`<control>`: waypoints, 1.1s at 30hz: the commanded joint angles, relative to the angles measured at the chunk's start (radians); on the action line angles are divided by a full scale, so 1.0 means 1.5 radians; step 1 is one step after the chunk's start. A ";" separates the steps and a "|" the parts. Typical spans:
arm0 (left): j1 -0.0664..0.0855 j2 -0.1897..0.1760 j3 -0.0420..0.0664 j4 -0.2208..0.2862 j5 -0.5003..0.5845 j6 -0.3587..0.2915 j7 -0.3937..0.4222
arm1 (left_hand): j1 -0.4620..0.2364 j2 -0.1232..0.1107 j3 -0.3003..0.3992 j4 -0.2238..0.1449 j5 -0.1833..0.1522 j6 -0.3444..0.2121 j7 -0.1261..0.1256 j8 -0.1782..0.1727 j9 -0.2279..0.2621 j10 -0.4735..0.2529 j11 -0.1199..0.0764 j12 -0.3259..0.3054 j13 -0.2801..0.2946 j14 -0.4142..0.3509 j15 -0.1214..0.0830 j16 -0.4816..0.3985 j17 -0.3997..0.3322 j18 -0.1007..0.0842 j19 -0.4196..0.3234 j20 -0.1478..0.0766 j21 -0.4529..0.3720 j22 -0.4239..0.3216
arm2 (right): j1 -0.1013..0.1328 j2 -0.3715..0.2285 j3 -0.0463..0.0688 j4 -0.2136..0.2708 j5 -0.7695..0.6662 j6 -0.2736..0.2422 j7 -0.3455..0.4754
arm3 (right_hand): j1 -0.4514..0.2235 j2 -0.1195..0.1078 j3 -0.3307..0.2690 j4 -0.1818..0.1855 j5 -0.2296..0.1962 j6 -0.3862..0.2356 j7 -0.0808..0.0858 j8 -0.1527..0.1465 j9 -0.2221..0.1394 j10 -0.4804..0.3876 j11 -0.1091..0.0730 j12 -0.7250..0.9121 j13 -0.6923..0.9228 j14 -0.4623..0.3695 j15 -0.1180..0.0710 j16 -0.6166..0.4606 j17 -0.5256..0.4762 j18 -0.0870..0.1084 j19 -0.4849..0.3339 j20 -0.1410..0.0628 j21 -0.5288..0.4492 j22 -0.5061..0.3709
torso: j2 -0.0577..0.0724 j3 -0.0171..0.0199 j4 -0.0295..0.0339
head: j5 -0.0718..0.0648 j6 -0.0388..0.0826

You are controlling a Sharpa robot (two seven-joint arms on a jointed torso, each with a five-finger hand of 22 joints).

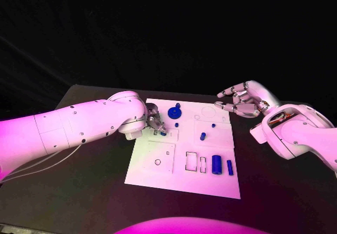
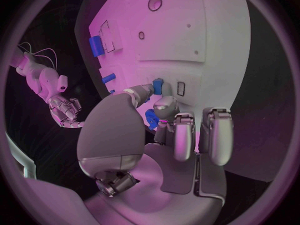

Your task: Assemble the parts on the task board

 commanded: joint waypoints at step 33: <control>-0.002 0.038 -0.001 -0.034 0.010 0.038 -0.026 | -0.035 0.030 0.056 -0.056 0.000 0.022 -0.023 0.007 0.034 0.014 -0.009 -0.003 -0.006 0.070 -0.008 0.002 0.175 -0.011 0.055 -0.009 0.008 0.156 | -0.001 -0.001 0.000 0.002 -0.002 0.002 0.004 | -0.004 0.004 -0.003 0.002 0.004 0.001 0.000 0.003 -0.001 -0.004 0.001 -0.003 -0.001 0.042 -0.004 -0.004 0.069 0.013 -0.005 -0.002 -0.004 0.032 | 0.000 -0.0002 0.0001 | -0.004 -0.001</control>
